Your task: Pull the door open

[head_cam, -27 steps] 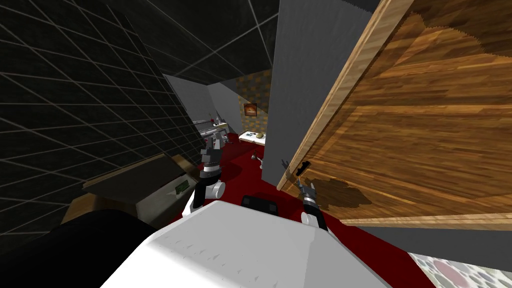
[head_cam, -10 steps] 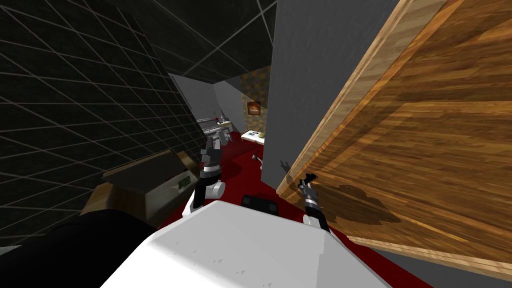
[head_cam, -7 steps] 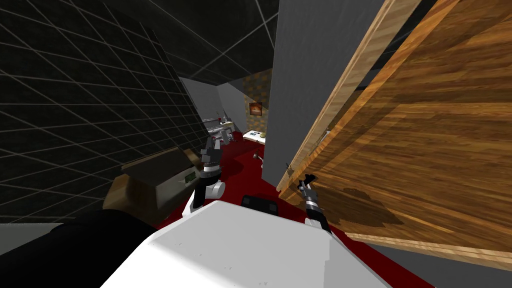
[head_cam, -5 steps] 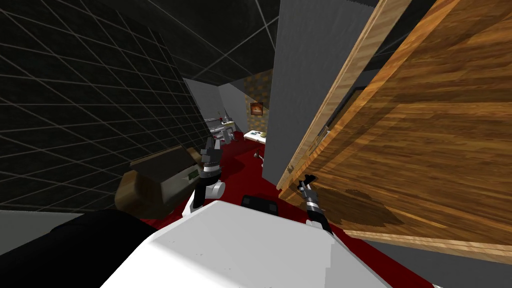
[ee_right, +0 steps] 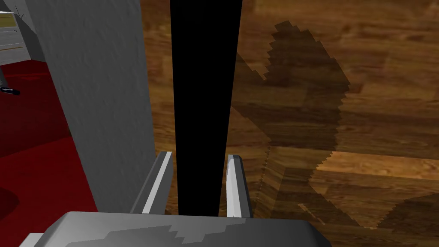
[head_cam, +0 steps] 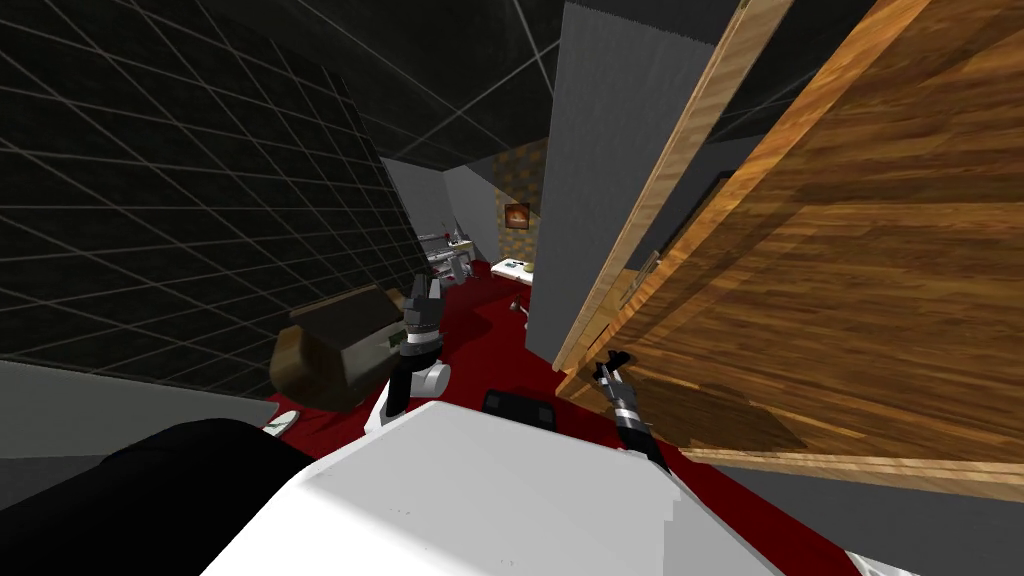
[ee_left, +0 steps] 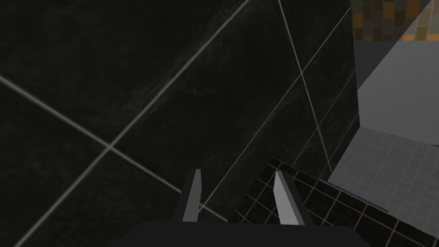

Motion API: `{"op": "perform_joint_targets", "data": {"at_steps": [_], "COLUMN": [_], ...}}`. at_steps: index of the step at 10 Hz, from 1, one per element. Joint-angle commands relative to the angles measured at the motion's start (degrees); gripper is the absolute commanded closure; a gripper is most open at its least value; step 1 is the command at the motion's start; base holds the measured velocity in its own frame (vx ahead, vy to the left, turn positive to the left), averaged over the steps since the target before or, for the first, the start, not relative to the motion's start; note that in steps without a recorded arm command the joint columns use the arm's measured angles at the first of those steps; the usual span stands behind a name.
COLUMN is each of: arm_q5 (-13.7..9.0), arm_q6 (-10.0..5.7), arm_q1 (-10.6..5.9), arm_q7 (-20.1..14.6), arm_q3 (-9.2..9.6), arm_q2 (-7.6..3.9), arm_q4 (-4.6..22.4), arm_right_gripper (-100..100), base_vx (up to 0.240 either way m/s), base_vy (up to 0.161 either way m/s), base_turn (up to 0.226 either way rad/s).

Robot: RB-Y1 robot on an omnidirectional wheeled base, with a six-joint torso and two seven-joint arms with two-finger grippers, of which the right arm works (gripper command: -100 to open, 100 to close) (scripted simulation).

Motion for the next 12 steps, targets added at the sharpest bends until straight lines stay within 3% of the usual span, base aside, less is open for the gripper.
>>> {"op": "perform_joint_targets", "data": {"at_steps": [1,3,4,11,12], "arm_q5": [0.7,1.6,1.2,3.0,2.8], "arm_q6": [-0.72,-1.68,-1.39,-7.86,-7.14], "arm_q1": [0.51,1.29,1.06,3.41,3.29], "arm_q7": [-0.8,-1.9,-1.6,-6.9,-6.3], "arm_q3": [1.41,2.97,2.34,6.33,5.88], "arm_q2": [-0.51,-1.58,-1.47,-5.29,-5.11], "arm_q4": [-0.2,-0.9,-0.6,1.8,1.3], "arm_right_gripper": [100,100,100,100,100], "base_vx": [-0.209,-0.218,-0.104,-0.21,-0.105], "base_vy": [-0.041,-0.055,-0.025,-0.05,-0.026], "base_turn": [0.061,0.059,0.018,0.152,0.029]}}
